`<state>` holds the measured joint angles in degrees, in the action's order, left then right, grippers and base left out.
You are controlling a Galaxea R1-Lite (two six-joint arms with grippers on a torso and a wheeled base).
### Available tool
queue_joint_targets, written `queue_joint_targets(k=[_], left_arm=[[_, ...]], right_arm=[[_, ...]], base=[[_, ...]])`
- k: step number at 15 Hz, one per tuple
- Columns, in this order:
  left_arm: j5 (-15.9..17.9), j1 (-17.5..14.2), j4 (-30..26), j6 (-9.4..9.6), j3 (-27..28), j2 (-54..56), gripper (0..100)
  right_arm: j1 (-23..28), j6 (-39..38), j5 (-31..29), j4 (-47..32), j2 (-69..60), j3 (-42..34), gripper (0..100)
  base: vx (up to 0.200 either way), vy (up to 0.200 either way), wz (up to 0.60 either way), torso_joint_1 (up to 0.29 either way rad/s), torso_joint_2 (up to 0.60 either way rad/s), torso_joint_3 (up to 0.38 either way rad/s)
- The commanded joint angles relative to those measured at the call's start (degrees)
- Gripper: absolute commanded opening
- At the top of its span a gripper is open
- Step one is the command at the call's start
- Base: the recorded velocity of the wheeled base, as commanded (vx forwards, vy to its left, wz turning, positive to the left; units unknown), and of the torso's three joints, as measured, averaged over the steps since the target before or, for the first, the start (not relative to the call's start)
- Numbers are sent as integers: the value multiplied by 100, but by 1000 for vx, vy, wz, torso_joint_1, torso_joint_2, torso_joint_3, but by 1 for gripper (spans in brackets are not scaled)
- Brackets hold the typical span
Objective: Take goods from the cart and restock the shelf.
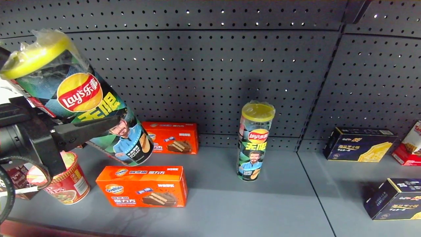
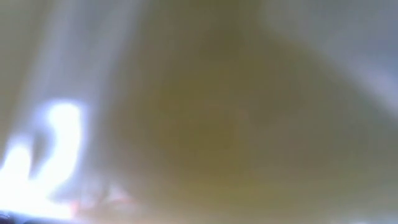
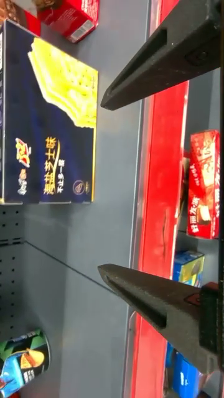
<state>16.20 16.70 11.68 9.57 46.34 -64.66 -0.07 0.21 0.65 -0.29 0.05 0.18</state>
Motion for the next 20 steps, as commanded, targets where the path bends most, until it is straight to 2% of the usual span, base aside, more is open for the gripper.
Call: queue_joint_targets(k=[1, 3, 4, 5, 7, 8, 9, 12, 13, 15, 17, 20], left_arm=[[-126, -27, 1, 1, -46, -12, 0], [-267, -27, 1, 1, 25, -38, 0], [-355, 9, 1, 10, 130, -82, 0], [-442, 70, 1, 10, 174, -108, 0], [-618, 79, 1, 19, 192, -152, 0], [-671, 79, 1, 27, 200, -152, 0], [-732, 70, -34, 27, 174, -143, 0], [-847, 88, -34, 63, 121, -152, 0], [-820, 96, -43, 36, 104, -143, 0], [-732, 96, -60, 1, 112, -161, 0], [-363, 70, -16, -78, 130, -319, 0], [-275, 79, -8, -78, 112, -513, 0]], right_arm=[[-28, -12, -12, -6, 162, -1, 100], [-98, 129, 129, 12, 373, 149, 100], [-379, 6, 269, 108, 1261, 1221, 100], [-502, -311, 305, 205, 2122, 1748, 100], [-863, -232, 340, 891, 3010, 2293, 100], [-977, -197, 357, 987, 3256, 2469, 100], [-1241, -153, 551, 961, 3687, 2926, 100], [-2049, 85, 1377, 961, 4486, 3269, 100], [-2418, 278, 1403, 970, 4803, 3357, 100], [-2761, 357, 1456, 1005, 5330, 3409, 100], [-2858, 384, 1553, 1172, 5787, 3418, 100], [-2840, 375, 1535, 1567, 6543, 3902, 100]], base=[[0, 0, 0, 0, 0, 0], [0, 0, 0, 0, 0, 0], [0, 0, 0, 0, 0, 0], [0, 0, 0, 0, 0, 0], [0, 0, 0, 0, 0, 0], [0, 0, 0, 0, 0, 0], [0, 0, 0, 0, 0, 0], [0, 0, 0, 0, 0, 0], [0, 0, 0, 0, 0, 0], [0, 0, 0, 0, 0, 0], [0, 0, 0, 0, 0, 0], [0, 0, 0, 0, 0, 0]])
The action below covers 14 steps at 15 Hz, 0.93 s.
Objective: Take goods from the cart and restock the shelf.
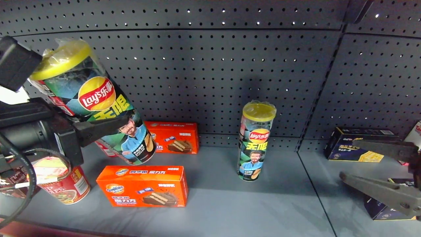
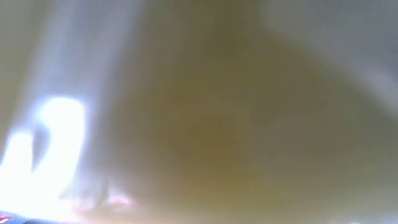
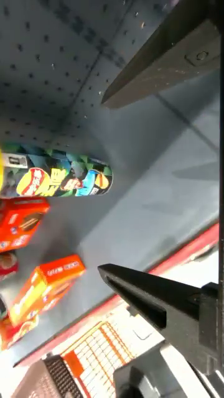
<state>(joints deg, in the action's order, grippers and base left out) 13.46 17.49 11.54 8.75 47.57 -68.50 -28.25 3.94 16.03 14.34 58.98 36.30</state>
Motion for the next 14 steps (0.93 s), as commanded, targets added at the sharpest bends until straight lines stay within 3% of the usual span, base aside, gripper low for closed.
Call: queue_joint_targets(k=[1, 7, 10, 14], left_arm=[[8, 8, 6, 4, -2, -146, 0], [-1, 17, 14, 4, 121, -102, 0], [-10, 105, 6, -5, 139, -93, 0], [-10, 149, -21, -40, 86, -93, 0]], right_arm=[[-14, 2, 23, 122, 843, 457, 100], [12, 28, 287, 254, 1608, 826, 100], [74, 397, 331, 500, 2056, 878, 100], [408, 617, 1034, 1027, 2531, 843, 100]], base=[[0, 0, 0, 0, 0, 0], [0, 0, 0, 0, 0, 0], [0, 0, 0, 0, 0, 0], [0, 0, 0, 0, 0, 0]])
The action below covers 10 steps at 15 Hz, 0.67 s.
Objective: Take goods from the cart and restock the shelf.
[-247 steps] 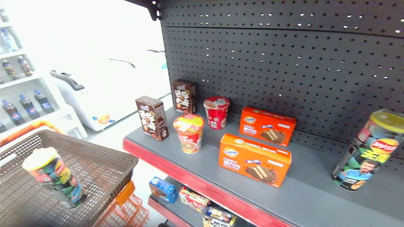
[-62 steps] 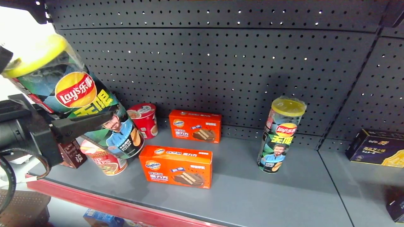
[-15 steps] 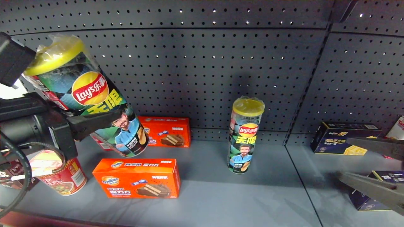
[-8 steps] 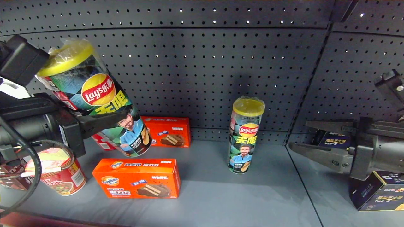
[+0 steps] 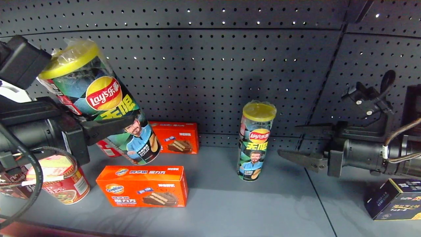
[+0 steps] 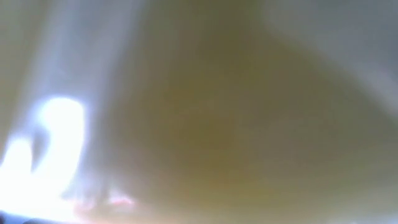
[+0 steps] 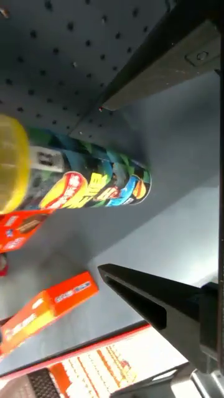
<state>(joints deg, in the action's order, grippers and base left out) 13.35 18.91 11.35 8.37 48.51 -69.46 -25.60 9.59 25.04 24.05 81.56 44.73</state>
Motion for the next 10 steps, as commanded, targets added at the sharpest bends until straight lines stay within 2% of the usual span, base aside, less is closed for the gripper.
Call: queue_joint_targets(k=[1, 4, 5, 6, 7, 10], left_arm=[[1, 8, 16, -3, 19, 3, 0], [1, 8, 16, -11, 54, 3, 0], [1, 8, 16, -55, 45, 3, 0], [1, 8, 25, -187, 45, 3, 0], [1, 8, 25, -213, 54, 3, 0], [1, -27, 16, -213, 36, 56, 0]], right_arm=[[284, 174, 414, 179, 387, -8, 100], [512, 359, 915, 478, 739, 27, 100], [503, 359, 950, 530, 818, 36, 100], [503, 359, 1047, 689, 1011, 62, 100], [512, 359, 1170, 812, 1143, 80, 100], [539, 359, 1530, 996, 1398, 194, 100]], base=[[0, 0, 0, 0, 0, 0], [0, 0, 0, 0, 0, 0], [0, 0, 0, 0, 0, 0], [0, 0, 0, 0, 0, 0], [0, 0, 0, 0, 0, 0], [0, 0, 0, 0, 0, 0]])
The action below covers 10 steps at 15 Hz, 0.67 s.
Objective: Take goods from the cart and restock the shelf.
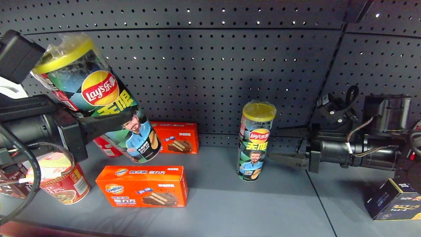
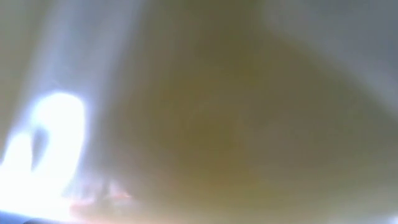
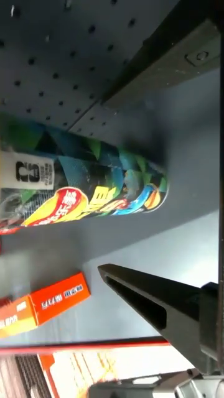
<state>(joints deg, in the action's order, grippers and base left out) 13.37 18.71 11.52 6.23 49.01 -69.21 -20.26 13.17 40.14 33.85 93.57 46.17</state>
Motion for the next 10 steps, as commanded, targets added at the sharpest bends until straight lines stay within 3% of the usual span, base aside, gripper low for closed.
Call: queue_joint_targets(k=[1, 10], left_arm=[[-1, -17, -1, 1, -14, 39, 0], [-1, -61, 8, -34, -49, 39, 0]], right_arm=[[5, 2, 99, 25, 275, 86, 100], [-101, 2, 547, 315, 1075, 384, 100]], base=[[0, 0, 0, 0, 0, 0], [0, 0, 0, 0, 0, 0]])
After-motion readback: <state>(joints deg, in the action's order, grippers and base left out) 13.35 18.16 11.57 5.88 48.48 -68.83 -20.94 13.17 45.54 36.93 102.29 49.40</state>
